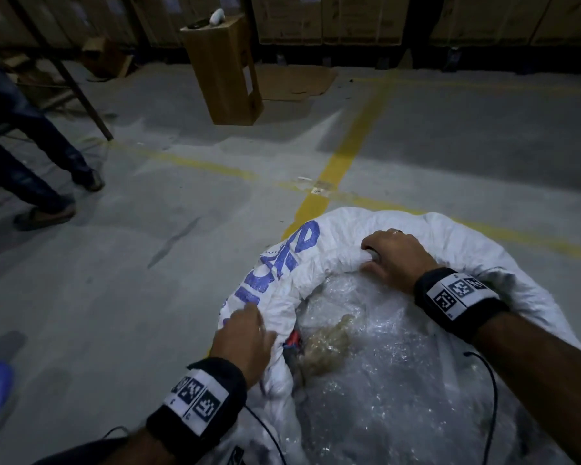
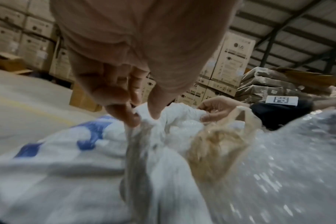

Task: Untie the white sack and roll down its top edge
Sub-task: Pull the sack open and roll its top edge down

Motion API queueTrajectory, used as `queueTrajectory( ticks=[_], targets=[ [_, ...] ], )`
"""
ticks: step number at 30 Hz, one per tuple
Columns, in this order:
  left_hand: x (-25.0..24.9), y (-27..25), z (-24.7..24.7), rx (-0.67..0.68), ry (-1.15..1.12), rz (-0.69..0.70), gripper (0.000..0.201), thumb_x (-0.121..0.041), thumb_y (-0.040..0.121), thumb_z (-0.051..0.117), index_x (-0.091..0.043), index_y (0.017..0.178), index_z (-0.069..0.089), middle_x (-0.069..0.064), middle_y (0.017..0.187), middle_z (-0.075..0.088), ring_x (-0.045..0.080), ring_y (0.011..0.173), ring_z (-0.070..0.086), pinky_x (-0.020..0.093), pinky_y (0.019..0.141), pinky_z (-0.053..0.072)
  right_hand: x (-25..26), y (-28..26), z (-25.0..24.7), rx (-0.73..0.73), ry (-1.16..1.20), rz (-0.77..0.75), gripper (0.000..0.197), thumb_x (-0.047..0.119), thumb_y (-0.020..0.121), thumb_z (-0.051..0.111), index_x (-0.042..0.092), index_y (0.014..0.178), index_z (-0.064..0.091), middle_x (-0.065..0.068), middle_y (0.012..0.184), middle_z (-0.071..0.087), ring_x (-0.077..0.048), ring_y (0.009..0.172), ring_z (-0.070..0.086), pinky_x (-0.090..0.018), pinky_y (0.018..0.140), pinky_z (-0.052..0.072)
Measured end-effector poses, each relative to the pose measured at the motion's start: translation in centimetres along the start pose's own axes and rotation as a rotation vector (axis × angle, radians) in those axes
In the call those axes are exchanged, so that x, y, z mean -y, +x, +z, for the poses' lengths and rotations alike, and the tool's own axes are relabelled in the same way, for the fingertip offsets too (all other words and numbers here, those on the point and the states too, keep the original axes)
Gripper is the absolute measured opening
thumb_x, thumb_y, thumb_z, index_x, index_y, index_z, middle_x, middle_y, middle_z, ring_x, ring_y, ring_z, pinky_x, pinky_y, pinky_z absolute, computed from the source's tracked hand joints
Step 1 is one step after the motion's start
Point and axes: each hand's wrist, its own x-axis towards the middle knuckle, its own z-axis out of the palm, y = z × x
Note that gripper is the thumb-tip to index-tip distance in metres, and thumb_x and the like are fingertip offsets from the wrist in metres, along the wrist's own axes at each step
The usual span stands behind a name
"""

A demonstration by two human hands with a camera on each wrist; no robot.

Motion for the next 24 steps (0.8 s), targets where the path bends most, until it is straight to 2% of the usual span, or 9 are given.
queueTrajectory(
  ticks=[4, 7, 10, 12, 15, 17, 19, 21, 24],
  targets=[
    [0.8, -2.3, 1.8, 0.071, -0.116, -0.06, 0.024, -0.037, 0.094, 0.047, -0.016, 0.107, 0.048, 0.006, 0.101, 0.066, 0.027, 0.101, 0.059, 0.028, 0.072, 0.037, 0.3, -0.2, -0.1, -0.01, -0.024, 0.005, 0.035, 0.038, 0.085, 0.061, 0.018, 0.113, 0.059, -0.004, 0.116, 0.061, -0.029, 0.107, 0.052, -0.036, 0.084, 0.039],
    [0.2, -3.1, 3.0, 0.068, -0.122, -0.098, 0.028, -0.034, 0.097, 0.045, -0.008, 0.107, 0.052, 0.01, 0.107, 0.062, 0.027, 0.103, 0.057, 0.029, 0.079, 0.036, 1.0, -0.4, -0.2, -0.055, -0.083, -0.055, 0.042, 0.037, 0.08, 0.067, 0.016, 0.116, 0.058, -0.006, 0.115, 0.06, -0.031, 0.107, 0.054, -0.04, 0.084, 0.039],
    [-0.4, -3.1, 4.0, 0.035, -0.152, -0.132, 0.026, -0.033, 0.098, 0.042, -0.01, 0.089, 0.048, 0.013, 0.101, 0.061, 0.028, 0.098, 0.056, 0.03, 0.079, 0.036, 2.3, -0.4, -0.1, -0.066, -0.153, -0.208, 0.057, 0.035, 0.053, 0.088, 0.013, 0.101, 0.065, -0.008, 0.1, 0.067, -0.032, 0.088, 0.065, -0.043, 0.071, 0.048],
    [-0.3, -2.7, 4.4, 0.019, -0.242, -0.182, 0.029, -0.032, 0.098, 0.043, -0.011, 0.078, 0.042, 0.011, 0.085, 0.059, 0.029, 0.085, 0.054, 0.031, 0.07, 0.034, 2.7, -0.2, 0.4, -0.099, -0.175, -0.278, 0.059, 0.029, 0.044, 0.092, 0.011, 0.095, 0.066, -0.008, 0.095, 0.069, -0.03, 0.08, 0.066, -0.04, 0.065, 0.05],
    [0.5, -2.0, 4.4, 0.008, -0.406, -0.282, 0.037, -0.026, 0.097, 0.047, -0.012, 0.064, 0.037, 0.002, 0.06, 0.043, 0.023, 0.067, 0.04, 0.03, 0.057, 0.026, 3.2, -0.4, 1.1, -0.201, -0.131, -0.397, 0.054, 0.017, 0.059, 0.084, 0.013, 0.104, 0.057, -0.007, 0.098, 0.068, -0.028, 0.081, 0.066, -0.037, 0.068, 0.048],
    [1.3, -1.7, 4.3, 0.027, -0.533, -0.321, 0.04, -0.021, 0.096, 0.047, -0.014, 0.058, 0.037, 0.001, 0.058, 0.042, 0.021, 0.066, 0.04, 0.03, 0.061, 0.031, 3.2, -0.6, 1.4, -0.243, -0.109, -0.465, 0.043, 0.014, 0.07, 0.075, 0.016, 0.104, 0.05, -0.005, 0.1, 0.068, -0.026, 0.083, 0.066, -0.035, 0.071, 0.047],
    [2.0, -1.2, 4.1, 0.058, -0.713, -0.377, 0.034, -0.017, 0.097, 0.044, -0.013, 0.064, 0.052, 0.009, 0.071, 0.058, 0.023, 0.076, 0.051, 0.033, 0.074, 0.042, 2.9, -0.3, 1.9, -0.263, -0.135, -0.515, 0.025, 0.015, 0.079, 0.065, 0.017, 0.1, 0.052, -0.003, 0.099, 0.068, -0.025, 0.084, 0.066, -0.034, 0.071, 0.045],
    [2.3, -0.9, 3.7, 0.126, -0.845, -0.433, 0.027, -0.017, 0.099, 0.039, -0.01, 0.082, 0.059, 0.015, 0.095, 0.063, 0.025, 0.09, 0.056, 0.042, 0.091, 0.047, 2.7, 0.0, 2.1, -0.245, -0.133, -0.534, 0.014, 0.017, 0.086, 0.055, 0.015, 0.099, 0.06, -0.003, 0.099, 0.069, -0.025, 0.085, 0.066, -0.034, 0.07, 0.046],
    [2.2, -0.7, 2.9, 0.229, -0.98, -0.451, 0.024, -0.02, 0.101, 0.035, -0.013, 0.09, 0.055, 0.011, 0.096, 0.059, 0.025, 0.089, 0.055, 0.045, 0.092, 0.047, 2.5, 0.4, 2.2, -0.2, -0.165, -0.514, 0.025, 0.021, 0.09, 0.046, 0.012, 0.097, 0.069, -0.004, 0.099, 0.07, -0.026, 0.085, 0.067, -0.034, 0.07, 0.049]
  ],
)
